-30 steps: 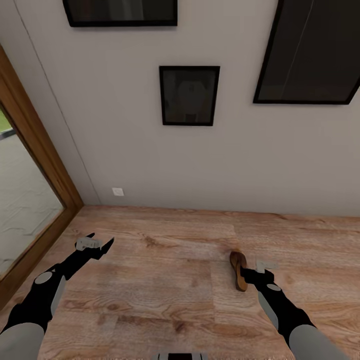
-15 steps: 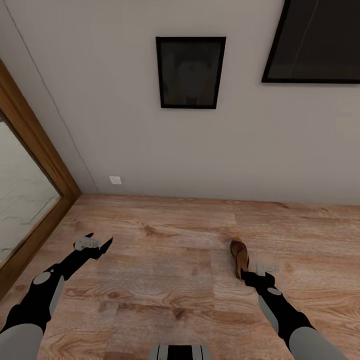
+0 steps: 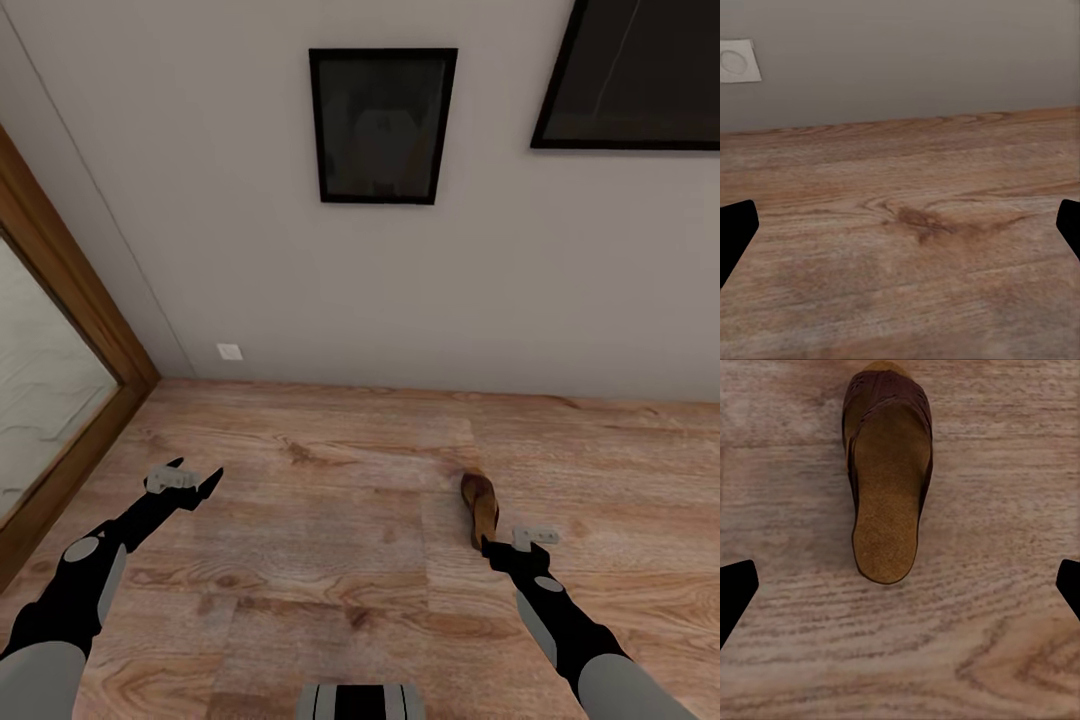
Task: Pick up the two gym shoes and the two sandals from the corridor floor and place them onto the hallstand (shoe rack) in the corridor, making sure they are on the rack and not on the floor. Arrange them so the two gym shoes are next to each other and the two sandals are next to each other.
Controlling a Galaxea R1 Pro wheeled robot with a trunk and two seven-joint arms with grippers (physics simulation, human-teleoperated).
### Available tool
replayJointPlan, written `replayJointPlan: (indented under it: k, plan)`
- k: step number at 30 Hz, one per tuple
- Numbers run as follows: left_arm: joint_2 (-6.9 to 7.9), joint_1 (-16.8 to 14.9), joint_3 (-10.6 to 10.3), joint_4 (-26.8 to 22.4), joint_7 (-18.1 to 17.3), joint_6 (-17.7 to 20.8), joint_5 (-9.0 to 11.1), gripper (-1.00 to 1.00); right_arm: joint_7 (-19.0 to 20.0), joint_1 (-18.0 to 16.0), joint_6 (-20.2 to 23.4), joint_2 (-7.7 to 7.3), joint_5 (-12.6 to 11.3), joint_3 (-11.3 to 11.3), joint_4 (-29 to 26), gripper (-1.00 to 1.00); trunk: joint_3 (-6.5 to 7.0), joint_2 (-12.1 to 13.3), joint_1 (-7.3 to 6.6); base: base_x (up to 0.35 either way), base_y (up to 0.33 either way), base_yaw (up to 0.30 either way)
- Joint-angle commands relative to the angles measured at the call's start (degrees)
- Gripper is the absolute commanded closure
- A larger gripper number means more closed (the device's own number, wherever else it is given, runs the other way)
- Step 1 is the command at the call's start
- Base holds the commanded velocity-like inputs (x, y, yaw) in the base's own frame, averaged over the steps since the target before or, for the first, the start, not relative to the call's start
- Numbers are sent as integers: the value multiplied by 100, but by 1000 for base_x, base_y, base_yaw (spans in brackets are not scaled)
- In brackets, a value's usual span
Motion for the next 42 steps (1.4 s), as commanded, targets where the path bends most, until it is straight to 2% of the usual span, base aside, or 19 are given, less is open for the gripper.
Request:
replayJointPlan:
  k: [1,11,20,42]
  plan:
    - [-15,1,27,-11,3,-35,-62,-100,-17,-2,-24,1,-61,24,6,-100,-6,-2,-1,22,0,0]
    - [-14,47,2,-4,54,-37,-61,-100,-20,-2,-24,5,-54,24,15,-100,-10,-2,-1,59,0,0]
    - [-4,45,8,-5,56,-35,-63,-100,-20,-2,-24,-4,-53,24,18,-100,-10,-2,-1,246,0,0]
    - [22,52,-1,-2,44,-34,-100,-100,-20,-2,-24,3,-53,25,22,-100,-10,-2,-1,86,0,-9]
